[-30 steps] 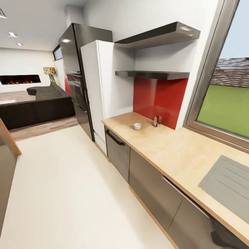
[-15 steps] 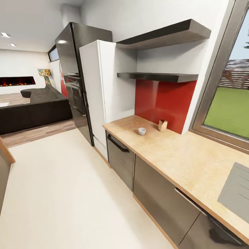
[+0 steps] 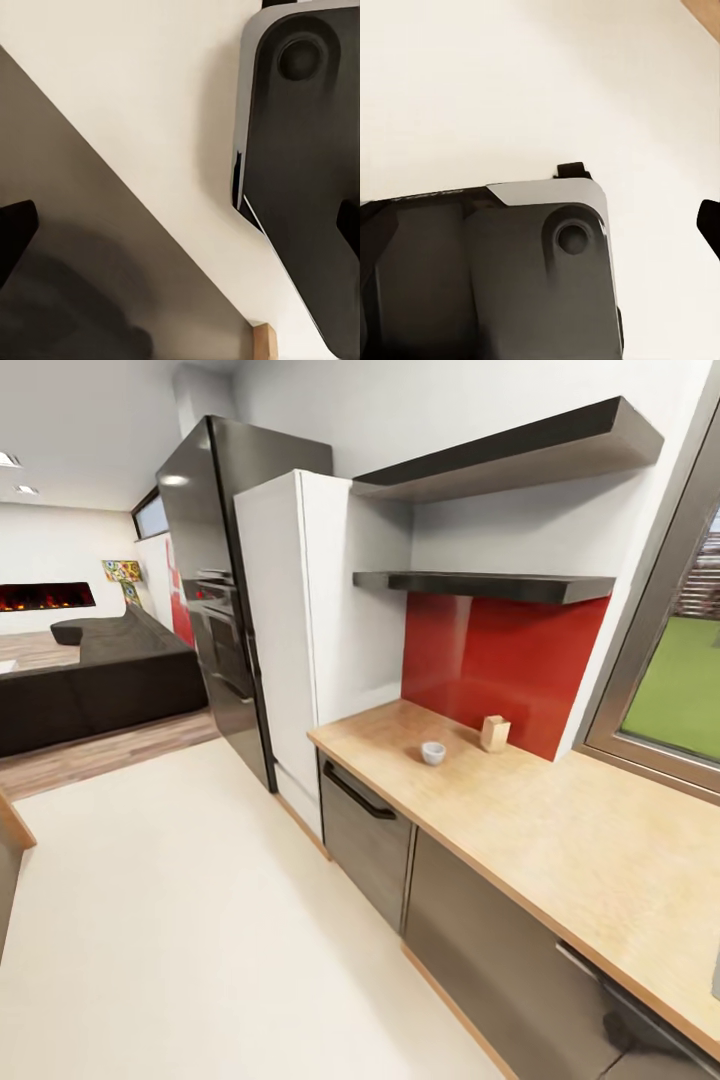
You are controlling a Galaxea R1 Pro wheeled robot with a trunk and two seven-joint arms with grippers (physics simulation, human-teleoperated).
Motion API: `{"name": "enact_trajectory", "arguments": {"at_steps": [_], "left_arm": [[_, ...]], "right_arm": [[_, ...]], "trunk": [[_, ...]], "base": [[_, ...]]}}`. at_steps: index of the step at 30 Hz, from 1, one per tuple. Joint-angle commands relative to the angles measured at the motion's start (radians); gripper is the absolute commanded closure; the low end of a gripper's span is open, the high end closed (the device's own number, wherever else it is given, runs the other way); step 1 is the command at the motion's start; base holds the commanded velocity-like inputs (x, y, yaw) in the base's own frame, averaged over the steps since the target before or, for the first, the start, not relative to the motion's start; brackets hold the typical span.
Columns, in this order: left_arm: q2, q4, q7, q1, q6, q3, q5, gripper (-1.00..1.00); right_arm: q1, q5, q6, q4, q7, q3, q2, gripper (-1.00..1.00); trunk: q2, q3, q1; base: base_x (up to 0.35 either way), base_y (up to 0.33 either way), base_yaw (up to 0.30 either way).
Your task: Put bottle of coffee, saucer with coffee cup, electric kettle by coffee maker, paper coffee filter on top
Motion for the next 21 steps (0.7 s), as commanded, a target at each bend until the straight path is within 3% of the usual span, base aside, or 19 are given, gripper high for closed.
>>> {"name": "enact_trajectory", "arguments": {"at_steps": [1,14,21], "left_arm": [[0.0,-0.005,0.003,0.001,0.008,-0.003,0.003,-1.0],[-0.001,-0.005,0.002,0.001,0.008,-0.004,0.003,-1.0],[-0.003,-0.005,0.003,0.001,0.008,-0.005,0.003,-1.0]], "right_arm": [[-0.001,0.008,-0.003,0.0,0.002,-0.009,0.0,-1.0],[-0.001,0.008,-0.003,0.0,0.003,-0.009,0.0,-1.0],[0.0,0.007,-0.003,0.0,0.005,-0.009,0.0,-1.0]], "trunk": [[-0.002,-0.002,0.001],[-0.002,-0.002,0.001],[-0.002,0.002,0.001]], "base": [[0.256,0.246,0.0],[0.264,0.241,-0.002],[0.284,0.218,-0.208]]}}
